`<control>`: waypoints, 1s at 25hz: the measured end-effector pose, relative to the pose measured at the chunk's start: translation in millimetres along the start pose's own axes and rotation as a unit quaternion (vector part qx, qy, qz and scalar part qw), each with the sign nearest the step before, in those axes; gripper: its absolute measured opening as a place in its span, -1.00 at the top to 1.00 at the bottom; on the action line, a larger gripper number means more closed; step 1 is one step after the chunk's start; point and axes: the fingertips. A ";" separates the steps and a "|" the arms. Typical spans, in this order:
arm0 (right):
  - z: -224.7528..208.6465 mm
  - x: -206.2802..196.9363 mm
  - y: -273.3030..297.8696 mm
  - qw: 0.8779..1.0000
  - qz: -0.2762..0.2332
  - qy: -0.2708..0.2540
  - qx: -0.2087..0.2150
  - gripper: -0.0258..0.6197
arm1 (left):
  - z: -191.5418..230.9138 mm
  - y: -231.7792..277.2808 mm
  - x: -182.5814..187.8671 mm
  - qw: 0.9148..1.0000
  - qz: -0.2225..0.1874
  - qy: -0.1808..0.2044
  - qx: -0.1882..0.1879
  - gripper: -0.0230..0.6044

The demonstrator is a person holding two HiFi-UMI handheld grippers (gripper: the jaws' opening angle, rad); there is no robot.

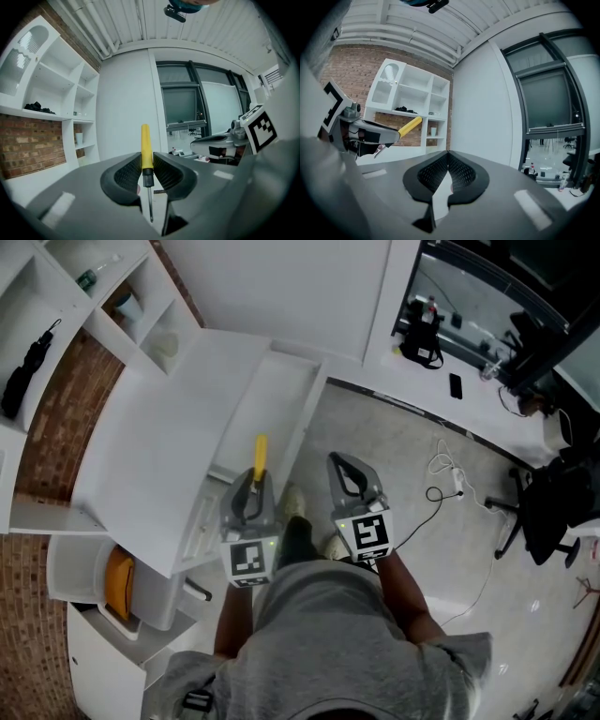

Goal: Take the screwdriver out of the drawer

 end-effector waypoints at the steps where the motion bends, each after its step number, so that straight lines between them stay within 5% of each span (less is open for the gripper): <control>1: -0.1 0.4 0.3 1.000 0.000 0.000 0.000 0.91 | 0.0 0.0 0.5 1.000 -0.001 0.000 0.000 0.65; 25: -19.1 -8.1 12.8 1.000 0.009 -0.002 0.002 0.91 | -3.1 20.1 -4.4 1.000 0.006 0.001 0.005 0.65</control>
Point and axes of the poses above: the fingertips, and each gripper's own axes: y forward along the fingers, z to its left, x out of its top, and after that the axes turned 6 degrees about -z, right-handed
